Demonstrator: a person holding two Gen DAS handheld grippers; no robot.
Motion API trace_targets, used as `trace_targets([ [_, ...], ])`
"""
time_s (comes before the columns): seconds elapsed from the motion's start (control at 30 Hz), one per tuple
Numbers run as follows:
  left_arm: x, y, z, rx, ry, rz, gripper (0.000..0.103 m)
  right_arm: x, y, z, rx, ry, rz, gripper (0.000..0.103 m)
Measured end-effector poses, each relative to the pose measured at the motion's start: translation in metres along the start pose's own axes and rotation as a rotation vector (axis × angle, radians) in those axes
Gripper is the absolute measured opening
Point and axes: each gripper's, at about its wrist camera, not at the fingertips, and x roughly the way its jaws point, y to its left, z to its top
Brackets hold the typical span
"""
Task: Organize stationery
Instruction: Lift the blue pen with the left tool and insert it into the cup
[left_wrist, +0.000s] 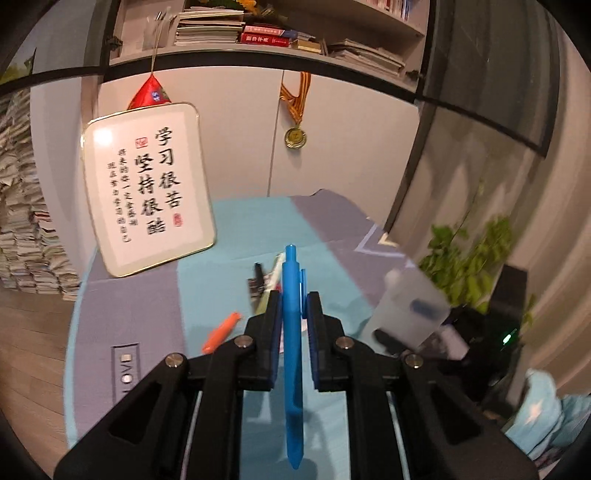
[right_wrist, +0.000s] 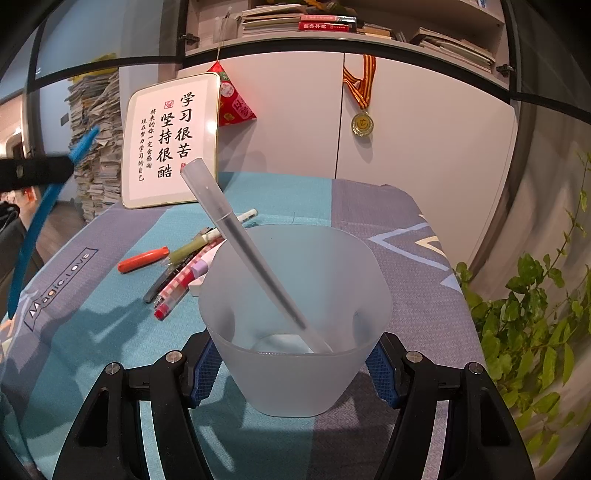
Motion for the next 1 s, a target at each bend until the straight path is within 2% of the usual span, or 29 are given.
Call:
trace_targets([
  [0.13,0.005,-0.019,0.016,-0.018,-0.039,-0.041,0.011,0.0,0.0,0.0,0.0,-0.001,0.0,0.069],
  [0.33,-0.006,-0.063,0.05,0.002,-0.233,-0.16,0.011,0.001,-0.001,0.0,-0.004,0.0,-0.003,0.069],
  [0.43,0.007,-0.072,0.058,-0.003,-0.278,-0.221,0.011,0.0,-0.002,0.0,0.003,-0.001,0.003,0.069],
  [0.5,0.022,-0.075,0.06,-0.005,-0.268,-0.222,0.011,0.0,-0.003,0.0,0.007,-0.002,0.007,0.069],
  [0.57,0.041,-0.073,0.062,-0.037,-0.22,-0.26,0.011,0.0,-0.003,0.0,0.009,-0.002,0.008,0.069],
  [0.67,0.057,-0.067,0.059,-0.091,-0.195,-0.289,0.011,0.0,-0.003,0.0,0.005,-0.002,0.004,0.069],
  [0.8,0.065,-0.064,0.056,-0.111,-0.199,-0.282,0.011,0.0,-0.002,0.0,0.002,-0.002,0.002,0.069],
  [1.0,0.071,-0.061,0.032,-0.1,-0.116,-0.286,0.011,0.0,-0.001,0.0,0.005,-0.003,0.003,0.069],
])
